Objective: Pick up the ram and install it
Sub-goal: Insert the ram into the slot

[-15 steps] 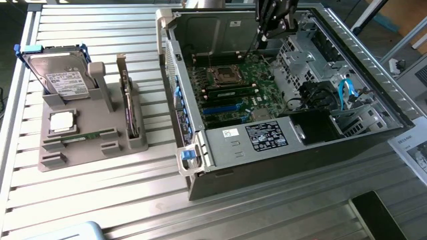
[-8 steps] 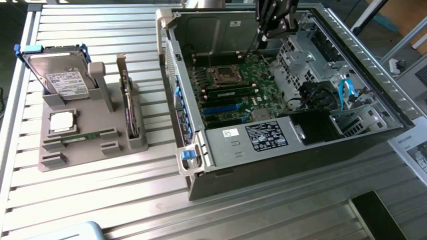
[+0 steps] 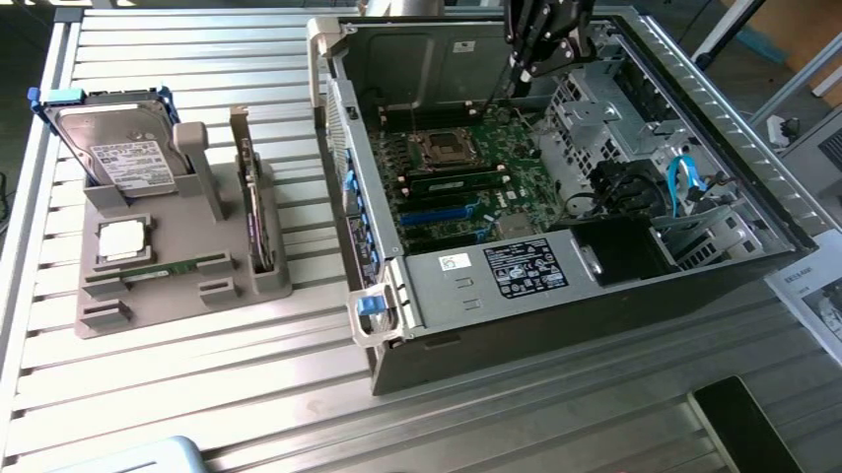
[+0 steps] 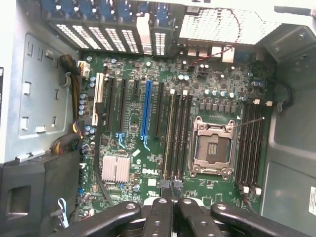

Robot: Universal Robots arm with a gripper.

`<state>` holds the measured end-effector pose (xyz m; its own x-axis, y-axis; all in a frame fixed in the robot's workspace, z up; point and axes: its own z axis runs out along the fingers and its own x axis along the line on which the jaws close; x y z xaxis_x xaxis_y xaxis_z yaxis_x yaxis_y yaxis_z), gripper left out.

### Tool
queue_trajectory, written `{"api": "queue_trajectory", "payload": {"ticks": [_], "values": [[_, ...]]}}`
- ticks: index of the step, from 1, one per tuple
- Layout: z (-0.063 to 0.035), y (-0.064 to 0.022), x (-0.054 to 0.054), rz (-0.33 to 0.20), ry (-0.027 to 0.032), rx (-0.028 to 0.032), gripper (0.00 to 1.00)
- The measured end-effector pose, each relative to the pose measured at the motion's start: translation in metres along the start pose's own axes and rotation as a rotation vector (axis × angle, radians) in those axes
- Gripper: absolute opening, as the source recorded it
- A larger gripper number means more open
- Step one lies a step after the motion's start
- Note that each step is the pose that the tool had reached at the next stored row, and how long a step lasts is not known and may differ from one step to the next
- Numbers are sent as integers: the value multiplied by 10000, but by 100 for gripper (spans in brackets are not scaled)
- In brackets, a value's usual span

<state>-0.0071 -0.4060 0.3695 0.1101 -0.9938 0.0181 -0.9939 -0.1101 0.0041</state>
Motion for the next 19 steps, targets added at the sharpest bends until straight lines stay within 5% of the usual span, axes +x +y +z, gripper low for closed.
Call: {"api": "queue_trajectory", "payload": {"ticks": [17,19], "values": [[2,-2,0,414,-3,-7,11],[2,-67,8,412,-3,-6,11]]}}
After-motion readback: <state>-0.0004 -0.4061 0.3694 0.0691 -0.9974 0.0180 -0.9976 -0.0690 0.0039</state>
